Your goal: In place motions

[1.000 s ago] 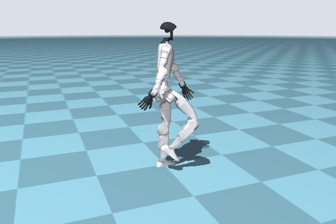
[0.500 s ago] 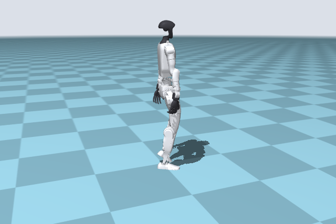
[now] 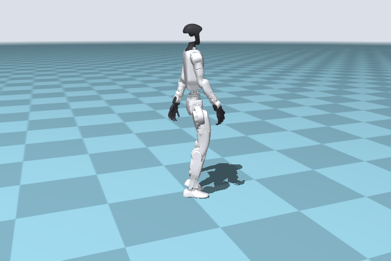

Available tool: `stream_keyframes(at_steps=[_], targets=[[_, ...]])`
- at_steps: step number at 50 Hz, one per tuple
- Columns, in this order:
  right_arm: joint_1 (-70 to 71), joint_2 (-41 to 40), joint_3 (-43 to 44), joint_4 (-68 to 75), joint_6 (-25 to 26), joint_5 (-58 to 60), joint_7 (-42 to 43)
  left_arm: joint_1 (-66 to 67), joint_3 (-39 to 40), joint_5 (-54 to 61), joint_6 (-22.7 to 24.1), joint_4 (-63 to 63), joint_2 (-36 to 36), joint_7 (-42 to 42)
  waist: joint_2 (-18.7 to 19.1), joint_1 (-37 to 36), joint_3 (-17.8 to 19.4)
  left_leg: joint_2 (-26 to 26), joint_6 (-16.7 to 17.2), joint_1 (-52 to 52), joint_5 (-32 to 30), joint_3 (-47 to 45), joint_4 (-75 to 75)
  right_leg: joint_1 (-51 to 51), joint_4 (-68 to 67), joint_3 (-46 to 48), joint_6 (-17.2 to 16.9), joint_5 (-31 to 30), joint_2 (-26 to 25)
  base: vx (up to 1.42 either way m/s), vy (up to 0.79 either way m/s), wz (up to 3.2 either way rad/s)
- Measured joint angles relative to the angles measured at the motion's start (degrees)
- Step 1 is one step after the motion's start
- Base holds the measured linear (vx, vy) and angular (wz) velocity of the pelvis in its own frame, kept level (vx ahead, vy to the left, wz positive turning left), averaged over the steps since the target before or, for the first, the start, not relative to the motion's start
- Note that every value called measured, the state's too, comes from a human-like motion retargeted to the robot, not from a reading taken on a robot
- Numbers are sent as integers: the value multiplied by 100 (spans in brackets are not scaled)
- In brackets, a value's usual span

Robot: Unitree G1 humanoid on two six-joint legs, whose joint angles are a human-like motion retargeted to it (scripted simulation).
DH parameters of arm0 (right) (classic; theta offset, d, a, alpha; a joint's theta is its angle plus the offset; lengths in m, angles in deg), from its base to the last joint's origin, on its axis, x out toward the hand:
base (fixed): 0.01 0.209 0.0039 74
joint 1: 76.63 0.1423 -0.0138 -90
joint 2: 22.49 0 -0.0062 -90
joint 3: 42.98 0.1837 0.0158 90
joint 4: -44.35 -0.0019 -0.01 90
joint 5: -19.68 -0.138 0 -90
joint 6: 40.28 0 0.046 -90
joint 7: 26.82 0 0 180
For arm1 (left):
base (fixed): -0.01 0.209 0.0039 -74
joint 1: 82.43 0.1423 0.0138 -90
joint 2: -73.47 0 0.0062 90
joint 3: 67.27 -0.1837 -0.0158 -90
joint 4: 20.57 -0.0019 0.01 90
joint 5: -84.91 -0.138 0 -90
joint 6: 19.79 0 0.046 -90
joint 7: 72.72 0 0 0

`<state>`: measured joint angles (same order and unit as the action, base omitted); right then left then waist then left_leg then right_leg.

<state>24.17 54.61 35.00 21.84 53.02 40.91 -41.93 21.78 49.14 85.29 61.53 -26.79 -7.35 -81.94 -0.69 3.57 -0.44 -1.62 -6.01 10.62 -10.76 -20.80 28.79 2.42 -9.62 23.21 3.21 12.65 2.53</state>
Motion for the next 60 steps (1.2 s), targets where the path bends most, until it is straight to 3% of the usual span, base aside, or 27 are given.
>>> stream_keyframes(at_steps=[2,3,4,5,6,8,10,13,15,18,22,25,31,32,33,35,37,38,39,40,42,45,50,55,58,60], targets=[[-396,97,139,614,115,275,124,-405,-219,104,117,27,-1,333,222,92,-82,128,178,-858,1176,162,-1405,-40,-320,61,-24,126,-242,26,7,11],[-574,169,277,997,190,434,182,-623,-344,128,163,34,4,518,313,199,-125,76,93,-1209,1727,-23,-1884,-79,-549,166,-71,114,-290,29,14,65],[-741,266,401,1395,322,605,209,-849,-460,143,186,35,13,621,434,393,-233,3,66,-1348,1831,-111,-2261,-273,-889,264,-132,-118,-341,31,16,103],[-902,376,519,1799,483,782,221,-1081,-570,152,197,32,25,684,569,631,-372,-81,68,-1380,1712,-151,-2587,-544,-1285,358,-200,-460,-393,5,14,52],[-899,452,650,2136,770,868,219,-1541,-668,163,136,10,-55,568,618,613,-380,-98,54,-1105,1590,10,-2601,-1144,-2207,358,-319,-956,-138,-23,11,2],[-935,622,971,2726,1198,760,339,-2331,-894,105,39,211,-178,347,547,666,-48,-53,19,-956,1412,373,-2666,-2177,-4016,-104,-613,-1621,306,-50,8,-5],[-1182,870,1214,2991,1386,352,505,-2947,-1261,102,7,643,-264,77,552,694,337,-82,-53,-1078,1326,70,-2793,-3009,-5450,-691,-752,-1498,263,-41,12,19],[-1619,1170,1237,2991,1600,-9,217,-3648,-1563,-60,-84,1264,-678,-673,660,1096,598,-232,-56,-917,1284,307,-2715,-4152,-7193,-740,-616,-967,531,-20,9,34],[-1965,1236,1357,2991,1621,22,318,-3669,-1296,-481,-127,1721,-753,-751,721,1489,425,-262,-59,-663,1258,531,-2655,-4834,-7892,-864,-697,-676,504,7,-3,50],[-2475,1314,1828,2991,1395,43,537,-3718,-1478,-408,71,2026,-648,-309,983,1331,-54,-454,-19,-259,1229,454,-2624,-5498,-8287,-961,-834,-502,271,8,-2,-22],[-2540,1283,1977,2991,1307,-205,532,-3820,-1538,-65,311,2116,-593,-52,852,1291,145,-412,1,-448,1227,327,-2648,-4935,-7881,-901,-760,-473,309,-5,2,-27],[-2447,1226,1876,2991,1342,-394,529,-3665,-1393,-115,272,1921,-395,-219,759,1100,95,-297,18,-632,1236,56,-2739,-4065,-6808,-967,-754,-471,95,7,6,-59],[-1754,874,1295,2950,1202,-440,445,-2835,-1368,-314,164,1222,32,-326,548,786,22,35,58,-974,1343,-93,-2754,-1435,-2625,-755,-585,-742,-409,7,2,-13],[-1601,804,1146,2900,1168,-419,451,-2615,-1350,-369,167,1108,91,-290,503,761,-27,92,77,-983,1408,-97,-2674,-1002,-1842,-577,-550,-556,-409,8,-2,10],[-1437,733,974,2827,1138,-396,469,-2365,-1311,-429,174,1009,135,-237,467,666,-71,103,113,-985,1497,-173,-2545,-606,-1188,-344,-420,52,-399,7,-3,-21],[-1103,577,602,2624,1086,-363,495,-1786,-1173,-571,247,856,198,-40,311,462,-76,196,142,-930,1501,-270,-2037,-60,-120,82,-60,292,-316,5,-5,-59],[-650,447,338,2315,1040,-301,416,-1346,-1007,-639,265,736,155,152,236,275,-80,157,59,-393,427,-445,-930,56,75,-37,-244,189,-175,-18,-11,131],[-383,417,360,2139,1011,-259,342,-1269,-998,-619,258,682,102,203,389,1023,-11,237,-46,-87,-163,358,-500,-9,104,758,-298,182,-196,-47,-14,225],[-46,388,226,1831,935,-212,266,-1166,-755,-479,358,602,80,301,148,586,227,-147,-389,561,-582,-186,675,-103,-36,422,-287,154,40,-60,-18,-108],[326,358,13,1456,834,-161,190,-1049,-394,-279,512,509,72,424,-289,-443,549,-763,-851,1378,-915,-1404,2223,-211,-261,-480,-244,114,403,-52,-23,-257],[858,264,25,882,685,26,41,-864,-93,98,430,297,-151,293,45,28,1038,-1476,-868,2561,-256,-279,4053,182,31,257,33,24,-226,-33,-32,10],[1364,153,217,294,599,-83,155,-437,237,-218,-43,-39,-323,-378,-116,-783,1512,-2197,-873,3961,416,-109,5909,297,-162,-230,314,13,-212,-4,-27,-121],[1535,-24,417,-526,310,-1173,59,747,259,-409,-209,-118,-511,-455,-256,-1583,1283,-2041,-872,5871,1012,-76,6771,-15,-421,-633,539,-66,-189,18,10,-79],[1672,-137,224,-1092,52,-1286,-64,1094,435,-429,-361,-118,-353,-178,-156,-1328,1076,-2002,-872,5541,1194,-38,6420,-32,-298,-558,475,-109,-283,3,5,11],[1504,-91,90,-1172,-75,-985,-22,952,365,-348,-312,-118,-291,-165,-26,-1043,822,-1906,-873,4437,1151,-133,5756,22,-81,-380,385,-136,-376,7,7,56],[1232,-68,19,-1077,-185,-605,100,698,298,-316,-246,-118,-221,-166,15,-773,567,-1523,-870,3259,1006,-376,4687,-12,19,-249,216,-141,-300,5,21,61]])
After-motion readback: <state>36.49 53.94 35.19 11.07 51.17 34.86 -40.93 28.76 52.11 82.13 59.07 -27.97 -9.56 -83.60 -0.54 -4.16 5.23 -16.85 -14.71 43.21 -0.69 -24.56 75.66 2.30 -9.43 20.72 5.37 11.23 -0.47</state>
